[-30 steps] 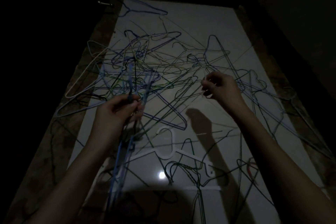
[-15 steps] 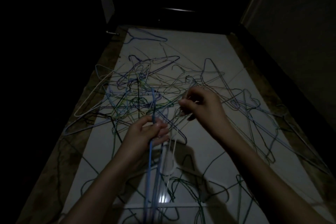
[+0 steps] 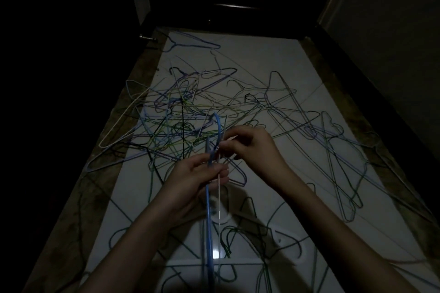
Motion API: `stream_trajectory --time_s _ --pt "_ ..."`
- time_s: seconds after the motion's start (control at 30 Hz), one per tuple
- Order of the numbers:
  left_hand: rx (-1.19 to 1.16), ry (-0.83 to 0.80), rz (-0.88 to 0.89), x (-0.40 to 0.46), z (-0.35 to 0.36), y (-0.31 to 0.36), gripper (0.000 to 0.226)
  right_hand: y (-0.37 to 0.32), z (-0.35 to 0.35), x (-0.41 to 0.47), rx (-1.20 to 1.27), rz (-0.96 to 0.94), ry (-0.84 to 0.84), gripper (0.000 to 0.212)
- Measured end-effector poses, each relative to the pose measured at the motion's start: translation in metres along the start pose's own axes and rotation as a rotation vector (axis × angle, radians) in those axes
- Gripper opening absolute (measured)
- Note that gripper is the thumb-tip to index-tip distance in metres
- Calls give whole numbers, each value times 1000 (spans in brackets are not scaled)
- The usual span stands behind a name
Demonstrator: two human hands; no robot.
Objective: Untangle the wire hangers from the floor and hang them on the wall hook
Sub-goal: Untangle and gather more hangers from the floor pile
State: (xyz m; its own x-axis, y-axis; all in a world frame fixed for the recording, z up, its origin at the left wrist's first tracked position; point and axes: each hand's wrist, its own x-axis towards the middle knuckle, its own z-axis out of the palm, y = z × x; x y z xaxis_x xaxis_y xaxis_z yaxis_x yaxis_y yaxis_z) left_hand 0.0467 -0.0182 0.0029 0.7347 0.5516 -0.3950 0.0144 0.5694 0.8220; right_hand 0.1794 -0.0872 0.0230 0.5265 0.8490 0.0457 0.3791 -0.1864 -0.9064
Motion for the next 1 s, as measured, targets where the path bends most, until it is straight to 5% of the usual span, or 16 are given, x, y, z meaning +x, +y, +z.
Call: stream_trajectory --time_s 0.47,0.67,1.0 --pt "56 117 12 0 -22 -4 13 140 25 -39 -303 448 -253 22" --pt "196 120 58 -3 -29 -4 15 163 42 -52 -661 380 -447 31" --pt "249 126 69 -8 -40 7 17 146 14 -44 -562 352 -353 27"
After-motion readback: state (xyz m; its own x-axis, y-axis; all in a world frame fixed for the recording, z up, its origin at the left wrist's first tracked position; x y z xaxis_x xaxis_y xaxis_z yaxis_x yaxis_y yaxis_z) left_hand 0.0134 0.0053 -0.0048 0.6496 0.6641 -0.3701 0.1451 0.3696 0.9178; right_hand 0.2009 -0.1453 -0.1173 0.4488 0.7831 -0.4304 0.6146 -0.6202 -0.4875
